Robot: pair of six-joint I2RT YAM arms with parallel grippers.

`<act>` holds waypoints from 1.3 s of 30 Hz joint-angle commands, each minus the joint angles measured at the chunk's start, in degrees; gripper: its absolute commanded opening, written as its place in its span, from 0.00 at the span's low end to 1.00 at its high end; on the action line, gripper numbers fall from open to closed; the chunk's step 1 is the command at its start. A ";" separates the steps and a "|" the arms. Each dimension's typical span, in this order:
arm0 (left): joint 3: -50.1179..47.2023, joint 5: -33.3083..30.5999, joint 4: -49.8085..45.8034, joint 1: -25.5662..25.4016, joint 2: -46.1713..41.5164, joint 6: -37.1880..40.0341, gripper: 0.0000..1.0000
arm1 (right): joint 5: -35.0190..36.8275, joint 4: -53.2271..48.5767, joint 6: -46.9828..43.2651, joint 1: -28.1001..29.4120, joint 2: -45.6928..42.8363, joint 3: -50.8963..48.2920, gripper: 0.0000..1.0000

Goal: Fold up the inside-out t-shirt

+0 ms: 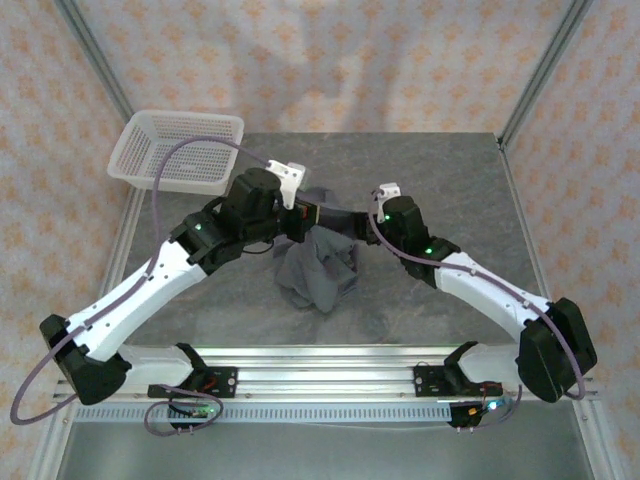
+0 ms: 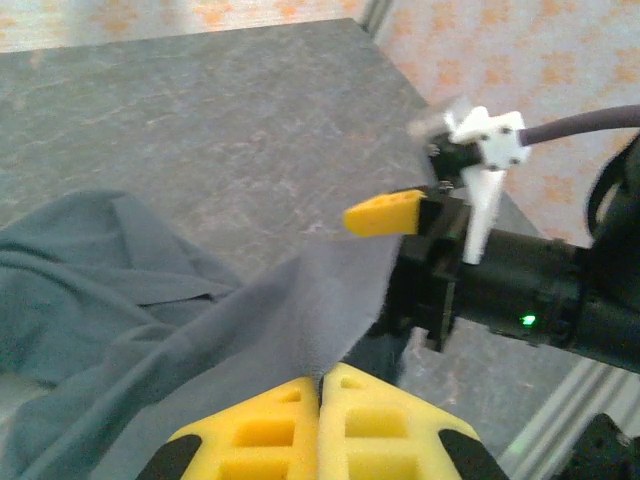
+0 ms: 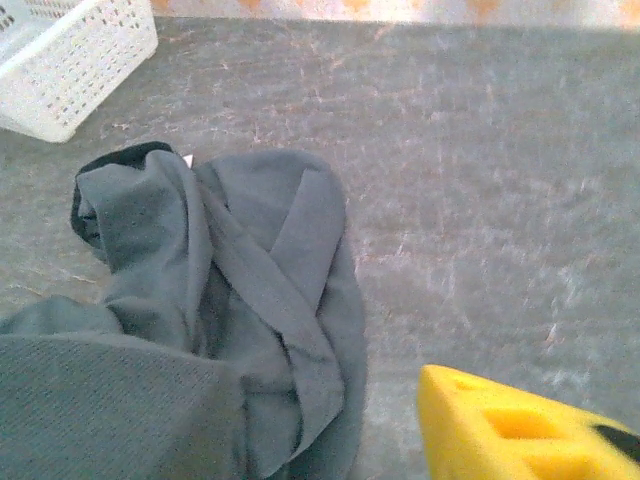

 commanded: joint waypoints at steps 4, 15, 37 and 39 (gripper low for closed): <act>-2.21 -6.89 -2.78 3.20 -2.65 1.13 0.00 | -8.94 -7.41 7.73 -0.25 -3.20 -4.64 0.34; -2.11 5.84 6.50 3.59 7.66 -2.83 0.00 | -16.90 -0.41 17.23 0.10 -16.54 -4.33 0.71; -26.05 10.08 12.52 -2.44 6.67 -3.85 0.03 | -7.36 -9.81 28.43 2.56 -18.06 -9.04 0.68; -30.35 12.70 17.61 -4.16 5.82 -6.63 0.24 | -7.86 -8.50 28.67 2.54 -18.11 -9.82 0.68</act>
